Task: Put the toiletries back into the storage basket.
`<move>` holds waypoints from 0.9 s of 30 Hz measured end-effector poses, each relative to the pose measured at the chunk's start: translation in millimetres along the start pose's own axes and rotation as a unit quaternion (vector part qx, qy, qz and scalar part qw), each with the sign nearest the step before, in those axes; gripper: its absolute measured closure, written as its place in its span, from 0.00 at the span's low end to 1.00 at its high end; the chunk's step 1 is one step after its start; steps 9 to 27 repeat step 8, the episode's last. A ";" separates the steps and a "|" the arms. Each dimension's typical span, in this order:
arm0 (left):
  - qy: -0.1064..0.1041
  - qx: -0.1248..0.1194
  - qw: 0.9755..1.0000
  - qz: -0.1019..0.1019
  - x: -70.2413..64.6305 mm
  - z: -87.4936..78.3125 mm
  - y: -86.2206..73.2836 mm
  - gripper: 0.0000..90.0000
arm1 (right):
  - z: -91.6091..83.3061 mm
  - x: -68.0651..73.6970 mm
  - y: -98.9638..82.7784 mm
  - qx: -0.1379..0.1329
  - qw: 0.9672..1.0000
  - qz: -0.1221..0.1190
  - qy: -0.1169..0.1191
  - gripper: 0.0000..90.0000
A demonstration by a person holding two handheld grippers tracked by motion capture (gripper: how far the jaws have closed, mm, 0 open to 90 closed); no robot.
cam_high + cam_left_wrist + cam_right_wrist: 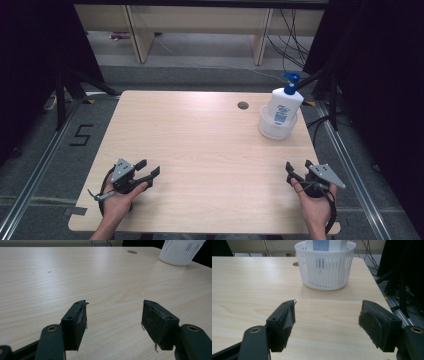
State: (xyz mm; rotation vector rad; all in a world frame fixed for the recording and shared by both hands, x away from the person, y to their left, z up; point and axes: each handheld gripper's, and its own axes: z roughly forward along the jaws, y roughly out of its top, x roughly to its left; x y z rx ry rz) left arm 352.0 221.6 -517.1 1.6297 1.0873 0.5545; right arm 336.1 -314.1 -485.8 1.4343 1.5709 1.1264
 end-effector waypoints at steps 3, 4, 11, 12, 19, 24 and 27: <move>-0.001 0.001 1.000 0.002 -0.1 0.3 0.0 0.40 | -0.9 1.6 -6.3 0.005 1.000 0.005 -0.005 0.32; -0.001 0.002 1.000 0.002 -0.2 0.5 0.0 0.40 | -1.9 -0.4 -6.9 0.013 1.000 -0.004 0.002 0.33; -0.002 0.000 1.000 0.002 -1.0 0.9 0.7 0.40 | -1.4 -0.8 -9.0 0.001 1.000 -0.002 0.001 0.33; -0.002 0.000 1.000 0.002 -1.0 0.9 0.7 0.40 | -1.4 -0.8 -9.0 0.001 1.000 -0.002 0.001 0.33; -0.002 0.000 1.000 0.002 -1.0 0.9 0.7 0.40 | -1.4 -0.8 -9.0 0.001 1.000 -0.002 0.001 0.33; -0.002 0.000 1.000 0.002 -1.0 0.9 0.7 0.40 | -1.4 -0.8 -9.0 0.001 1.000 -0.002 0.001 0.33; -0.002 0.000 1.000 0.002 -1.0 0.9 0.7 0.40 | -1.4 -0.8 -9.0 0.001 1.000 -0.002 0.001 0.33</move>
